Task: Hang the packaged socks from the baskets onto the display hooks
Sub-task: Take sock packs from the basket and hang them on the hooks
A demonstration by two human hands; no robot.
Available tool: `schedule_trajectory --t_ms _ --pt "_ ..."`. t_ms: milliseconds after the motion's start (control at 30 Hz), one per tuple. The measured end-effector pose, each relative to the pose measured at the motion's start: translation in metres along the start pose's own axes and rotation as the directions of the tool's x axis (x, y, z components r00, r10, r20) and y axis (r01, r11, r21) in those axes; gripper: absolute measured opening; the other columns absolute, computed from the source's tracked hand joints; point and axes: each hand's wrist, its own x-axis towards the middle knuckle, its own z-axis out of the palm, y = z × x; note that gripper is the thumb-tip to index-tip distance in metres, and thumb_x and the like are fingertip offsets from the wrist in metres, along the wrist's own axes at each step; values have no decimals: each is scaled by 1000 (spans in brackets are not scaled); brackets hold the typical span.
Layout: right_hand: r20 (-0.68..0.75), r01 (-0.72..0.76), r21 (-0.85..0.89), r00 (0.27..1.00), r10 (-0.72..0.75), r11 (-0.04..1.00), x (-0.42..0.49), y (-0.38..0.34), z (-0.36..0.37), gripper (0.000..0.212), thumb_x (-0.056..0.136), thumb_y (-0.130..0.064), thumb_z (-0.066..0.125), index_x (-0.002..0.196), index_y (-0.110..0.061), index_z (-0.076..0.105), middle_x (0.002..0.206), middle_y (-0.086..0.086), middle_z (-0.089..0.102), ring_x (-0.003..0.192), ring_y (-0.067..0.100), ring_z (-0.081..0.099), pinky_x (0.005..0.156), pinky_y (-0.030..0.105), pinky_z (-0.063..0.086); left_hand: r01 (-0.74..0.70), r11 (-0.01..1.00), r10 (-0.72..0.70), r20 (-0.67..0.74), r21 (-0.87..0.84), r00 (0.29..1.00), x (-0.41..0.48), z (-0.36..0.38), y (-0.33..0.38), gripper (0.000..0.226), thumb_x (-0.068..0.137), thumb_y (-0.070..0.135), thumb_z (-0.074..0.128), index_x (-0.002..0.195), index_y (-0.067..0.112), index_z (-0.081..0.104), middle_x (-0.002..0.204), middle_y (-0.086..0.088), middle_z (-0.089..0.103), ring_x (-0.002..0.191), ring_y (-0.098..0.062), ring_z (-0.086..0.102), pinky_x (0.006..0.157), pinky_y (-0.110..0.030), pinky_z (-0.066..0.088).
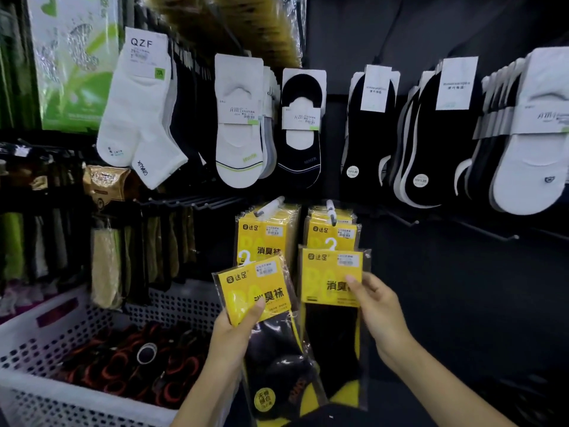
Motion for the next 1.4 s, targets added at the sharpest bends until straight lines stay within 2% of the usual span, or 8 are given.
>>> schedule_trajectory --t_ms 100,400,567,767,833,967,1100,1400 --pt "-85 58 2 995 -58 998 9 -12 -10 11 93 -20 56 98 -22 66 88 -7 75 80 2 71 60 11 52 -2 1000 2 -30 20 1000 5 -6 1 29 75 34 72 101 22 69 96 5 75 96 -13 68 95 -36 47" --pt "-68 43 -59 997 -47 997 46 -15 7 12 96 -18 53 101 -21 64 92 -8 72 81 0 68 60 9 50 -21 1000 20 -52 -13 998 8 -8 5 43 63 44 72 101 25 70 93 11 75 96 -10 68 87 -30 47" --pt "-258 -55 -105 966 26 993 73 1 15 13 91 -27 63 93 -15 66 89 -3 67 78 5 61 62 16 45 -29 999 28 -43 -22 999 8 -8 5 39 63 44 72 97 25 70 91 13 75 89 -5 68 74 -21 44" --pt "-540 -263 -154 830 142 952 75 30 -3 18 87 -24 68 98 -10 62 107 10 64 90 21 55 80 34 48 -9 1000 9 1 3 1000 8 -8 -1 26 73 36 73 96 25 70 92 10 75 85 -4 70 78 -25 47" --pt "-478 -254 -137 864 160 957 63 37 -7 20 88 -23 67 101 -9 62 107 11 64 93 24 59 83 36 51 2 1000 -2 18 2 1000 8 -5 -4 21 76 33 74 95 26 70 91 10 75 82 -2 70 75 -24 46" --pt "-52 -191 -73 981 187 979 26 31 10 26 93 -35 56 105 -14 64 98 4 69 89 17 67 74 26 55 24 999 -25 52 37 998 8 6 -11 22 76 33 75 96 27 69 90 12 75 85 -4 70 77 -23 48" --pt "253 -141 -98 954 162 985 -2 23 29 26 93 -39 53 107 -22 68 101 -2 74 94 10 70 75 21 56 -4 996 -6 107 90 994 1 19 -15 29 72 34 78 99 27 67 90 14 75 82 -1 70 62 -10 50" --pt "-131 1 104 991 13 995 -1 4 -1 14 93 -19 56 98 -13 68 89 -1 76 82 10 72 70 21 57 -143 989 125 345 27 930 -5 51 -8 59 74 43 63 129 35 46 116 15 67 109 4 61 86 -15 51"
